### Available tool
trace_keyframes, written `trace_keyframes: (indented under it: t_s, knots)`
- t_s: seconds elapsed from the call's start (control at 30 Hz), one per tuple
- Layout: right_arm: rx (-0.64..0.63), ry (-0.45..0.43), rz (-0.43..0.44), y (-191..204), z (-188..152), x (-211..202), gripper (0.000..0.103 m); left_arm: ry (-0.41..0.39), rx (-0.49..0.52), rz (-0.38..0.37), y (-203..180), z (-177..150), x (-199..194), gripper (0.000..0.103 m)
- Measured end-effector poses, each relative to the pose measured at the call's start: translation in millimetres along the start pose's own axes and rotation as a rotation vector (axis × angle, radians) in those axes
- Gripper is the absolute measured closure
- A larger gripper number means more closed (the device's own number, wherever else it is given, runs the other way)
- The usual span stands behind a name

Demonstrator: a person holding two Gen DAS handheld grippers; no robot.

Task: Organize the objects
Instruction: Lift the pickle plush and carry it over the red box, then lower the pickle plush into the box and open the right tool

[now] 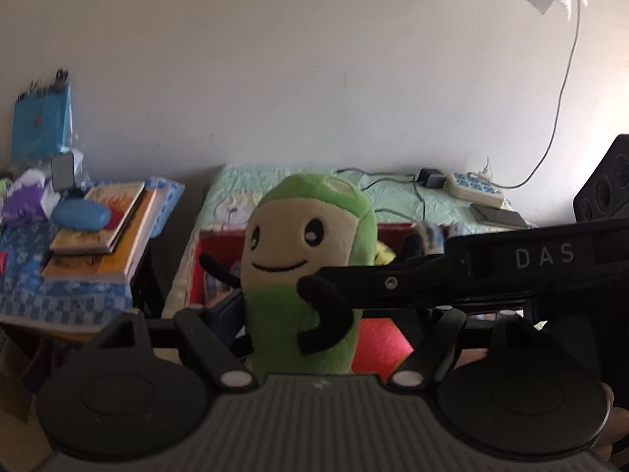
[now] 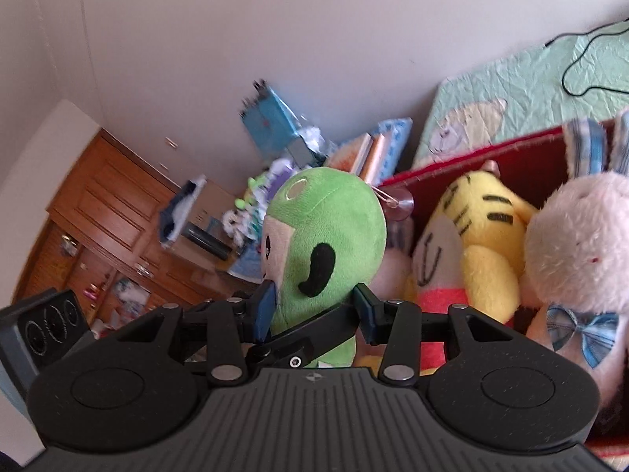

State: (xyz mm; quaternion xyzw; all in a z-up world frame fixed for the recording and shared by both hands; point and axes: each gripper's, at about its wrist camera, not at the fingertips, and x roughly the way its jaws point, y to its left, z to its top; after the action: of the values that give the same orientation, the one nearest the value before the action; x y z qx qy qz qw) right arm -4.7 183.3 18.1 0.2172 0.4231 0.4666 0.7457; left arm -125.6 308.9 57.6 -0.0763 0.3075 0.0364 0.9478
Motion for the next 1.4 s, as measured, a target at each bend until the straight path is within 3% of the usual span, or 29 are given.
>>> trace_keyframes:
  t_s: [0.27,0.37,0.63,0.77,0.93,1.1,1.2,1.4]
  knots:
    - [0.036,0.038,-0.055,-15,0,11,0.057,0.096,0.021,0.013,4,-20,33,0.024]
    - [0.028,0.045,-0.071,-18,0,11,0.057,0.104,0.035,0.006,1,-21,38,0.018]
    - [0.113,0.026,-0.063,-38,-12,7,0.056,0.141,0.063,-0.008,-4,-22,45,0.014]
    - [0.098,-0.011,-0.098,-27,-15,-5,0.052,0.160,0.079,0.025,-8,-17,44,0.010]
    - [0.054,-0.113,-0.201,-6,-22,-35,0.051,0.179,0.129,0.129,-18,-7,39,0.008]
    - [-0.016,-0.190,-0.390,13,-27,-64,0.044,0.222,0.121,0.186,-30,-2,29,0.008]
    - [-0.035,-0.211,-0.464,18,-29,-80,0.038,0.216,0.142,0.234,-43,-3,21,0.008]
    - [-0.066,-0.219,-0.605,12,-31,-108,0.027,0.241,0.113,0.253,-70,-2,12,0.006]
